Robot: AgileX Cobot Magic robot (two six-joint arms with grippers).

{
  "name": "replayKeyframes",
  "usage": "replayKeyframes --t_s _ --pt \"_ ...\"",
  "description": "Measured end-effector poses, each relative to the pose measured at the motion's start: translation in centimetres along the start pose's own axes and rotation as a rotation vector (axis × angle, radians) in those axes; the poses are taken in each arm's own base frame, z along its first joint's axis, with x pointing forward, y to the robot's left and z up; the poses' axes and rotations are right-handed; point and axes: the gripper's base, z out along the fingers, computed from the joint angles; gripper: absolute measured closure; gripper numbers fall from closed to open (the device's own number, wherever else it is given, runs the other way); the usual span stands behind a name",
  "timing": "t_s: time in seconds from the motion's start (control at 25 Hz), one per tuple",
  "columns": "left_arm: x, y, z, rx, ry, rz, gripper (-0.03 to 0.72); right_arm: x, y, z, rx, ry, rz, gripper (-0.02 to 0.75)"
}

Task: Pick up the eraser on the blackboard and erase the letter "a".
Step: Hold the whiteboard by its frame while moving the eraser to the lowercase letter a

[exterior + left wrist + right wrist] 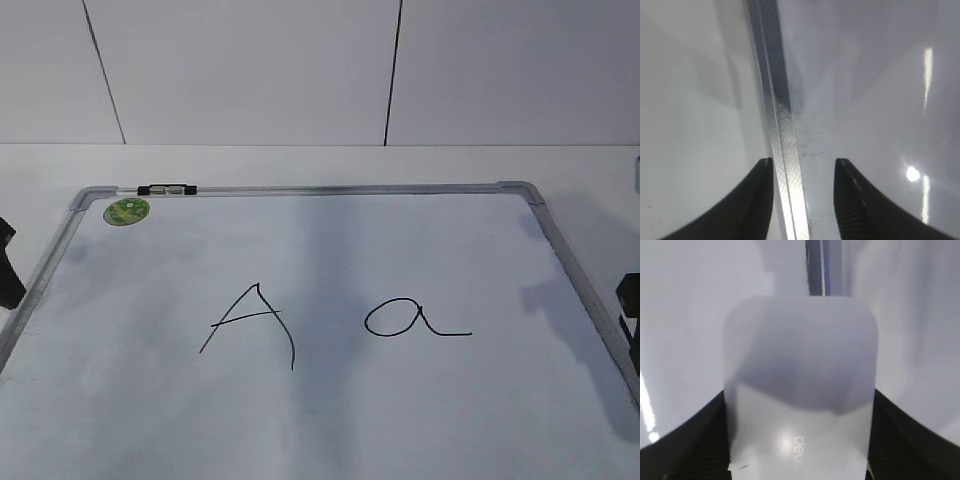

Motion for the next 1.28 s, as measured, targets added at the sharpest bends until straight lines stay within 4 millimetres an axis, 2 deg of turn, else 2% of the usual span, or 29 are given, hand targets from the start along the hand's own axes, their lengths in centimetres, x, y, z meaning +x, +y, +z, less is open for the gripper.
replayKeyframes --t_s 0.32,0.72,1.12,1.28 --pt "-0.1 0.7 1.6 0.006 0.039 -0.014 0.386 0.0 0.1 0.0 -0.006 0.002 0.002 0.191" --pt "-0.3 2.7 0.9 0.066 -0.033 -0.085 0.421 0.0 0.1 0.0 -0.012 -0.003 0.005 0.191" --pt "-0.4 3.0 2.5 0.101 0.001 -0.097 0.452 -0.1 0.1 0.0 -0.014 -0.006 0.005 0.191" --pt "-0.5 3.0 2.5 0.100 0.000 -0.093 0.454 -0.1 0.2 0.0 -0.017 -0.007 0.006 0.191"
